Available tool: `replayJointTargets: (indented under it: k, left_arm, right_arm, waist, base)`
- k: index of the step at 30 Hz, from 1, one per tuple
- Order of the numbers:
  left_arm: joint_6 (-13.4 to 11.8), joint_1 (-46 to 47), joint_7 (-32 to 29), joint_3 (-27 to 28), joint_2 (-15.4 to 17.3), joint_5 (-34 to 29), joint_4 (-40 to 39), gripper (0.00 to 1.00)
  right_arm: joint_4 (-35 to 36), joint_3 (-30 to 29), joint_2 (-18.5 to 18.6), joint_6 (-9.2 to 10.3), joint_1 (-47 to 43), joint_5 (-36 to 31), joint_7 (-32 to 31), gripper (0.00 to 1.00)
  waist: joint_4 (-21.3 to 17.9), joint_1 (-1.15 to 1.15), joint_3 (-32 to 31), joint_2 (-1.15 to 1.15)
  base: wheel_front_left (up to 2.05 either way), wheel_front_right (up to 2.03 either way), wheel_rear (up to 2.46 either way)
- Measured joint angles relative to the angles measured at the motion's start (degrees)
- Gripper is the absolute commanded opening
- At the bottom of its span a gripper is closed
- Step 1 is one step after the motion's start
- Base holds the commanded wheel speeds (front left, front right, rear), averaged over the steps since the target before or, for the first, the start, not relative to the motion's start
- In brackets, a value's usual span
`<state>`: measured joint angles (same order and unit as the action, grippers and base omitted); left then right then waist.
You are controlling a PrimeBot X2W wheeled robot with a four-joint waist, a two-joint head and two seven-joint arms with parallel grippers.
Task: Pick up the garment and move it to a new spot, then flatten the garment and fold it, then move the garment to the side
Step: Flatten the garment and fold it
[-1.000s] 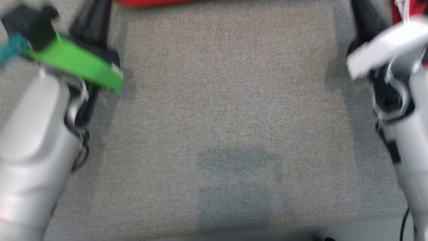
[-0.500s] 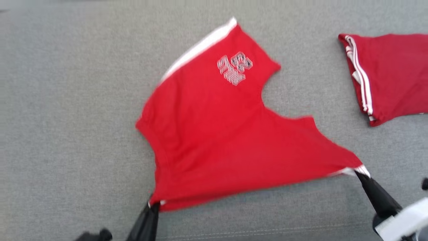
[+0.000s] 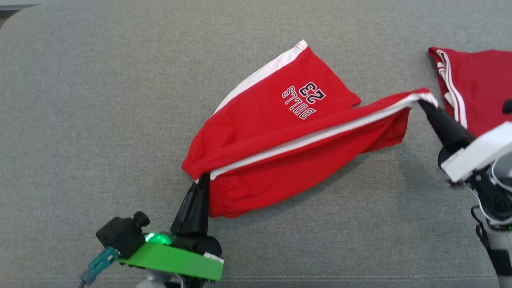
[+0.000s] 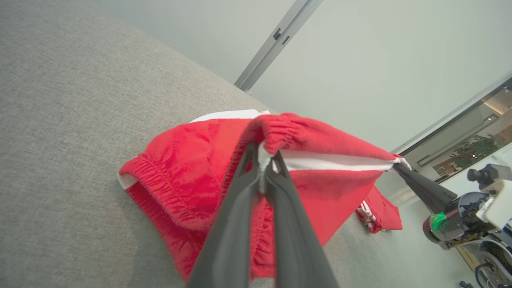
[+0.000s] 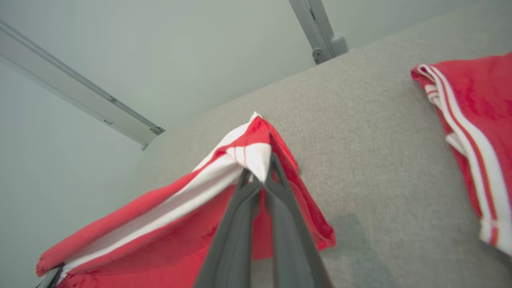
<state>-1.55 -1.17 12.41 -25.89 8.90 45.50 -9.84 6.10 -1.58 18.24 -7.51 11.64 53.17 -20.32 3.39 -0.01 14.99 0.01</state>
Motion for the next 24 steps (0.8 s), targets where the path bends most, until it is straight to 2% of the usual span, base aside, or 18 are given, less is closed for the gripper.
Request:
replayJointTargets:
  k: [5,9,15,22,23,24]
  left_arm:
    - [-0.46,9.81,-1.47,1.08,-2.63,0.89,6.7,0.0]
    - [-0.7,17.13,-1.48,0.53,-3.55,-0.67,12.15,0.0]
    - [0.75,23.97,-1.67,-0.99,-4.38,-2.09,19.6,0.0]
    - [3.15,27.12,-2.01,-2.82,-4.97,-1.07,24.94,0.0]
    - [3.37,27.22,-1.98,-3.02,-5.12,-0.54,25.39,0.0]
    - [3.55,27.35,-1.79,-3.15,-5.22,-0.22,25.73,0.05]
  right_arm:
    - [-9.75,1.32,-2.12,0.02,16.55,-4.75,-4.24,0.0]
    - [-17.6,2.01,-2.07,0.02,25.33,-8.76,-5.79,0.0]
    - [-26.43,3.35,-1.38,0.02,33.29,-13.47,-6.88,0.0]
    - [-30.55,5.82,-0.57,0.02,37.53,-15.08,-7.12,0.0]
    - [-30.77,6.22,-0.54,0.02,38.01,-15.1,-6.89,0.03]
    - [-30.64,6.62,-0.54,0.02,38.36,-15.1,-6.47,0.93]
  waist:
    - [2.07,0.0,4.12,0.0]
    - [5.31,0.0,7.54,0.0]
    - [10.97,0.0,11.51,0.0]
    - [15.7,0.0,15.16,0.0]
    - [16.12,0.0,15.58,0.0]
    - [16.45,0.01,15.96,0.0]
  base:
    - [0.0,0.0,0.0]
    - [0.0,0.0,0.0]
    - [0.0,0.0,0.0]
    - [0.0,0.0,0.0]
    - [0.0,0.0,0.0]
    - [0.0,0.0,0.0]
